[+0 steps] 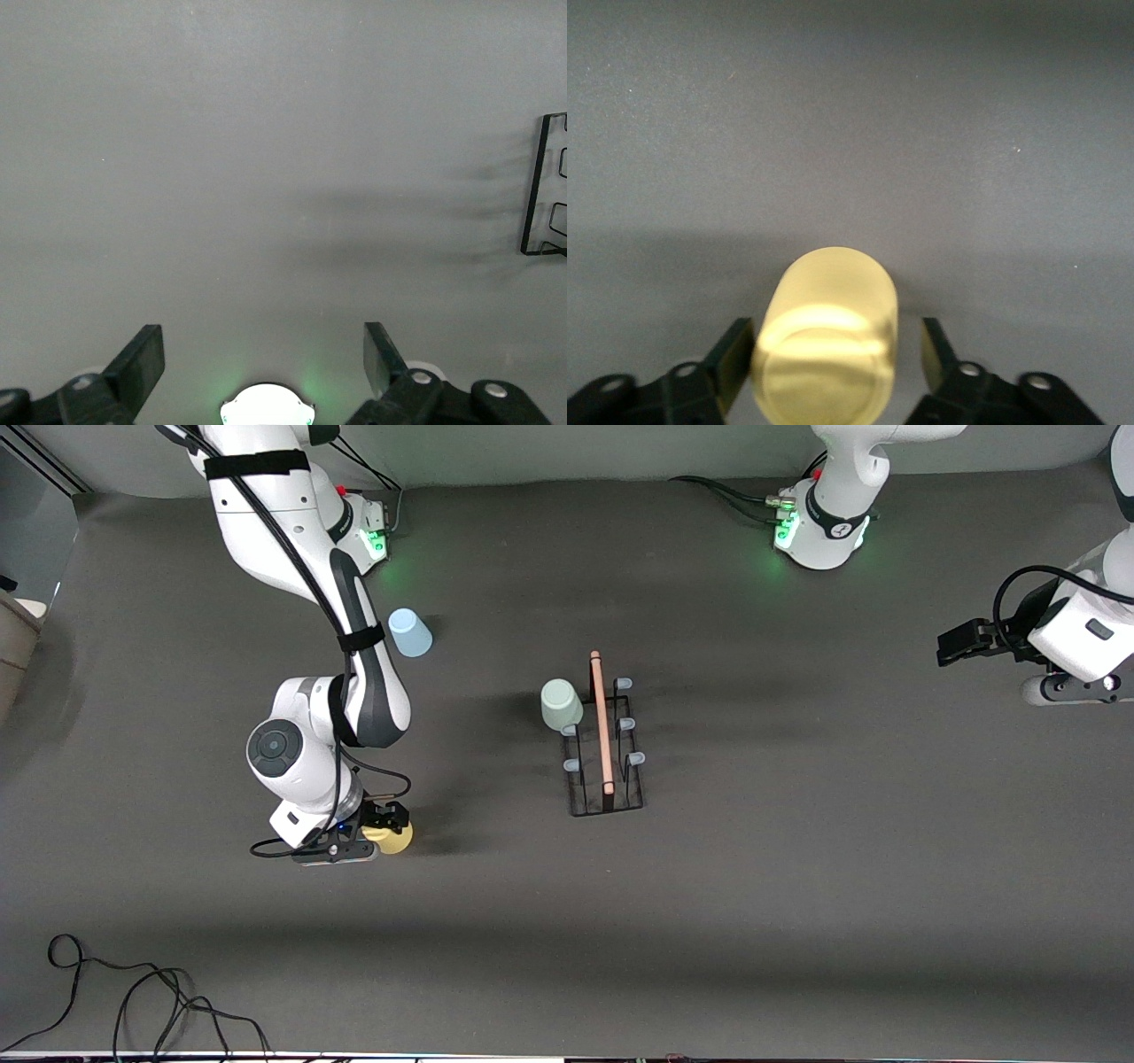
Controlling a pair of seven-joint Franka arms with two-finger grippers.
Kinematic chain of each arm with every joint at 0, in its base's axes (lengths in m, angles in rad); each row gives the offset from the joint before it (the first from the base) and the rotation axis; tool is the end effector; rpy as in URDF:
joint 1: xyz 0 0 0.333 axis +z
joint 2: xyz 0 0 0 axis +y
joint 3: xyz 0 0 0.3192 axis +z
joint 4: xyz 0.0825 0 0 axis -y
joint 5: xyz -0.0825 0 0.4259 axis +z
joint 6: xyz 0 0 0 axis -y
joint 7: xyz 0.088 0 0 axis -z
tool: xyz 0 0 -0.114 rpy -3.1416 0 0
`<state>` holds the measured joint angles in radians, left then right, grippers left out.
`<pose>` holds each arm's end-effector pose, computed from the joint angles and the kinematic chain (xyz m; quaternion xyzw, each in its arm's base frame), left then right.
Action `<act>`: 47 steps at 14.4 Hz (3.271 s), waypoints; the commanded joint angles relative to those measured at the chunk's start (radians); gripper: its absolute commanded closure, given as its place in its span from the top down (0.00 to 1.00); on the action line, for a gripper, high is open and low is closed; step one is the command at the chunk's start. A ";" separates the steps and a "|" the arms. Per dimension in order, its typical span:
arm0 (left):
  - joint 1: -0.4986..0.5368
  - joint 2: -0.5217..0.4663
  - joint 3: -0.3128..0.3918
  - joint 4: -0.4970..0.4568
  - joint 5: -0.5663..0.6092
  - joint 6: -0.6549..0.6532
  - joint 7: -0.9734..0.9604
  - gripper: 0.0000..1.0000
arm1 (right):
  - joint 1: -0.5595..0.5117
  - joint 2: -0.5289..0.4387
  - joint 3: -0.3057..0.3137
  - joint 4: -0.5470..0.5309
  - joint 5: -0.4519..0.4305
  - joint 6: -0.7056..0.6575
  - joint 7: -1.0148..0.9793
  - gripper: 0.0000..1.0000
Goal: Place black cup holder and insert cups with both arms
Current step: 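Lift the yellow cup and carry it over the rack with the right gripper, then lower the yellow cup onto a rack peg and open the right gripper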
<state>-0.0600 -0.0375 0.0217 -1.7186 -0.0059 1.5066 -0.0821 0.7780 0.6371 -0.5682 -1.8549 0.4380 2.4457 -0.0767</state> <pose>0.5693 -0.0223 0.5626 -0.9960 -0.0218 0.0872 0.0019 0.6586 0.1598 0.1937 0.9985 0.0298 0.0444 0.0132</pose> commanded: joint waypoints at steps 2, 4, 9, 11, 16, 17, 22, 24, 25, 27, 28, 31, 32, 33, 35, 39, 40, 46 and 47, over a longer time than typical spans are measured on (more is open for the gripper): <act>-0.001 -0.009 0.004 -0.006 -0.003 0.006 0.015 1.00 | -0.003 -0.002 -0.001 0.023 0.047 -0.059 -0.034 0.29; -0.001 -0.009 0.004 -0.006 -0.003 0.006 0.015 1.00 | -0.002 -0.026 -0.001 0.026 0.047 -0.080 -0.035 0.26; -0.001 -0.009 0.004 -0.006 -0.003 0.006 0.015 1.00 | 0.009 -0.140 -0.048 0.198 0.025 -0.397 0.021 0.25; -0.001 -0.009 0.004 -0.006 -0.003 0.006 0.015 1.00 | 0.010 -0.137 -0.050 0.307 0.007 -0.517 0.090 0.25; -0.001 -0.009 0.004 -0.006 -0.002 0.006 0.015 1.00 | 0.105 -0.108 -0.038 0.456 -0.067 -0.597 0.378 0.25; -0.001 -0.009 0.004 -0.006 -0.003 0.006 0.015 1.00 | 0.130 -0.090 -0.036 0.480 -0.065 -0.597 0.438 0.24; -0.001 -0.010 0.004 -0.006 -0.003 0.006 0.015 1.00 | 0.178 0.006 0.022 0.609 -0.067 -0.599 0.716 0.24; -0.001 -0.009 0.004 -0.006 -0.003 0.006 0.015 1.00 | 0.178 0.036 0.060 0.654 -0.071 -0.600 0.806 0.23; -0.001 -0.009 0.004 -0.006 -0.003 0.006 0.015 1.00 | 0.178 0.055 0.070 0.678 -0.082 -0.600 0.851 0.23; -0.001 -0.009 0.004 -0.006 -0.003 0.006 0.015 1.00 | 0.182 0.070 0.108 0.704 -0.088 -0.600 0.911 0.22; -0.001 -0.009 0.004 -0.006 -0.003 0.006 0.015 1.00 | 0.188 0.075 0.111 0.709 -0.094 -0.600 0.934 0.22; -0.001 -0.009 0.004 -0.006 -0.003 0.006 0.015 1.00 | 0.227 0.099 0.110 0.721 -0.099 -0.599 0.974 0.22; -0.001 -0.009 0.004 -0.006 -0.003 0.006 0.015 1.00 | 0.227 0.113 0.109 0.730 -0.099 -0.597 0.985 0.22; -0.001 -0.009 0.004 -0.006 -0.003 0.006 0.015 1.00 | 0.227 0.121 0.111 0.730 -0.097 -0.593 0.988 0.22; -0.001 -0.009 0.004 -0.006 -0.003 0.006 0.015 1.00 | 0.227 0.133 0.111 0.726 -0.101 -0.587 0.986 0.22; -0.001 -0.009 0.004 -0.006 -0.003 0.006 0.015 1.00 | 0.225 0.153 0.111 0.720 -0.119 -0.571 0.988 0.22; -0.001 -0.009 0.004 -0.006 -0.003 0.006 0.015 1.00 | 0.225 0.159 0.111 0.717 -0.117 -0.547 0.989 0.22; -0.001 -0.009 0.004 -0.006 -0.003 0.006 0.015 1.00 | 0.225 0.188 0.113 0.717 -0.110 -0.511 0.994 0.24; -0.001 -0.009 0.006 -0.006 -0.003 0.006 0.015 1.00 | 0.225 0.191 0.111 0.717 -0.107 -0.510 0.997 0.36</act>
<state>-0.0598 -0.0375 0.0222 -1.7188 -0.0059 1.5066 -0.0820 1.0046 0.8058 -0.4529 -1.1732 0.3361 1.9306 0.8899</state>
